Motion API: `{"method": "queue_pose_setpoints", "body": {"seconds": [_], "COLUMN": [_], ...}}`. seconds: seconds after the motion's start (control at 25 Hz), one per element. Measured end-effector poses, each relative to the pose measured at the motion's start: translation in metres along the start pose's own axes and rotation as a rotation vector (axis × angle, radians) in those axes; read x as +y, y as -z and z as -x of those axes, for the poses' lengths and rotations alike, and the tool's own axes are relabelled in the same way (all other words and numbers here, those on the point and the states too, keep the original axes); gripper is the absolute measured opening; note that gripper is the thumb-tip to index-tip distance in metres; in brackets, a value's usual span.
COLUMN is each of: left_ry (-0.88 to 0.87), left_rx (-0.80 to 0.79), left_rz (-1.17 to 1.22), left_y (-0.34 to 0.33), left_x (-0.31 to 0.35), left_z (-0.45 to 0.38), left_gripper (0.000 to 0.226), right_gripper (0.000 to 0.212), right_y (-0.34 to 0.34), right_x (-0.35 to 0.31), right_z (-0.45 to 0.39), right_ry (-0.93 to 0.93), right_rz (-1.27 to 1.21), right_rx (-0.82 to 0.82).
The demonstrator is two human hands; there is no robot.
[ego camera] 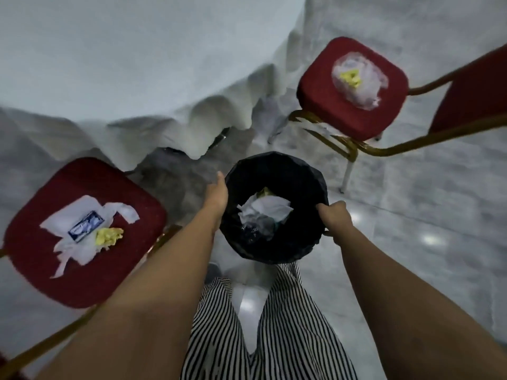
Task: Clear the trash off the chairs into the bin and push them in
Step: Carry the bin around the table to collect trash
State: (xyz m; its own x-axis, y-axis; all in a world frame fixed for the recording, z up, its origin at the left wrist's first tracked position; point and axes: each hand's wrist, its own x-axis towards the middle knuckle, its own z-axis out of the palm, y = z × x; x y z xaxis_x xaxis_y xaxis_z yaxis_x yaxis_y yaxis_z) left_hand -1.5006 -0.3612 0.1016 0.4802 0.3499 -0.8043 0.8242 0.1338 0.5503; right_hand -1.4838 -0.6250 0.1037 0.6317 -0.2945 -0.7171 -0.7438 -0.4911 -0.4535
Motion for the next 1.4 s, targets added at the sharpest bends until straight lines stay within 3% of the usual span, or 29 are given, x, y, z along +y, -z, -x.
{"method": "queue_pose_setpoints", "body": {"seconds": [0.16, 0.44, 0.76, 0.84, 0.92, 1.12, 1.4], "left_ry": [0.058, 0.168, 0.168, 0.176, 0.177, 0.224, 0.213], "left_rx": [0.081, 0.234, 0.246, 0.268, 0.305, 0.313, 0.282], "left_rz": [0.136, 0.189, 0.337, 0.352, 0.362, 0.361, 0.348], "left_y": [-0.020, -0.057, -0.080, -0.087, -0.090, -0.096, -0.096], "left_x": [0.009, -0.038, -0.022, -0.042, -0.059, -0.085, -0.107], "left_z": [-0.026, -0.168, -0.184, -0.212, -0.234, -0.268, -0.288], "left_gripper": [0.081, 0.138, 0.084, 0.088, 0.087, 0.071, 0.074], "right_gripper": [0.052, 0.046, 0.028, 0.013, 0.027, 0.018, 0.020], "right_y": [-0.005, -0.036, -0.081, -0.099, -0.117, -0.146, -0.173], "right_x": [-0.042, -0.088, -0.084, -0.077, -0.068, -0.059, -0.046], "right_z": [-0.061, -0.164, -0.254, -0.277, -0.296, -0.328, -0.352], "right_ry": [0.061, 0.132, 0.184, 0.204, 0.215, 0.244, 0.266], "right_rz": [0.168, 0.324, 0.382, 0.400, 0.420, 0.436, 0.447], "right_rx": [-0.063, -0.110, -0.170, -0.167, -0.198, -0.201, -0.243]}}
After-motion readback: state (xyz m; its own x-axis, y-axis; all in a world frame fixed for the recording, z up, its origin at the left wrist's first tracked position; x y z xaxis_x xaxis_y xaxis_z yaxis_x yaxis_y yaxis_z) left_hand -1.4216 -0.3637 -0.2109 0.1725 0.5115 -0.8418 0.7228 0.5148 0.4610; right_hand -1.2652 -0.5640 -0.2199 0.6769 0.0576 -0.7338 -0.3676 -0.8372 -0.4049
